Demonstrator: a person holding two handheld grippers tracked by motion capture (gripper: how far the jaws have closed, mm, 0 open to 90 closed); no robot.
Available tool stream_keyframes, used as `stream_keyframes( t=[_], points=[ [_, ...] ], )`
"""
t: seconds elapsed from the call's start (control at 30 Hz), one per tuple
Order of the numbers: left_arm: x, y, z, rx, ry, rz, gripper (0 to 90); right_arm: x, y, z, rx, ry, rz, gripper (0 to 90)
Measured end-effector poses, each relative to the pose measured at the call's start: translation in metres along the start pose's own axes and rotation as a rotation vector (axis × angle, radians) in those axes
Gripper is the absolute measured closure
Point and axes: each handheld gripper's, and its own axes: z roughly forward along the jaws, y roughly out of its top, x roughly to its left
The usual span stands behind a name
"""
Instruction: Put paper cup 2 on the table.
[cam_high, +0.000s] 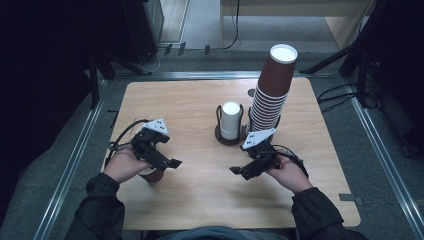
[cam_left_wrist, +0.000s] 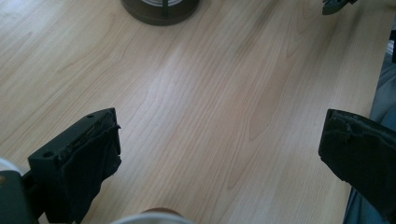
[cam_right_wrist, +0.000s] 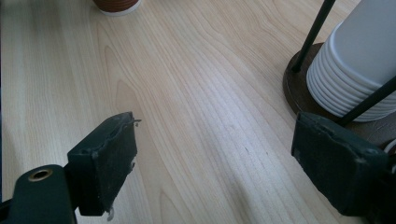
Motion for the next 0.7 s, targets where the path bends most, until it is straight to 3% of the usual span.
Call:
stream_keyframes(
  t=[0.33, 0.5, 0.7],
  points=[
    [-0.011, 0.018, 0.021, 0.010, -0.012, 0.007, 0.0, 0.001, 0.000, 0.000, 0.001, -0.001, -0.001, 14.7],
    [-0.014, 0.029, 0.033, 0.000, -0.026, -0.016, 0.0, 0.001, 0.000, -0.001, 0.001, -0.002, -0.001, 14.7],
    [-0.020, 0.041, 0.046, -0.004, -0.031, -0.017, 0.0, 0.001, 0.000, -0.002, -0.003, -0.007, -0.010, 14.7]
  ],
)
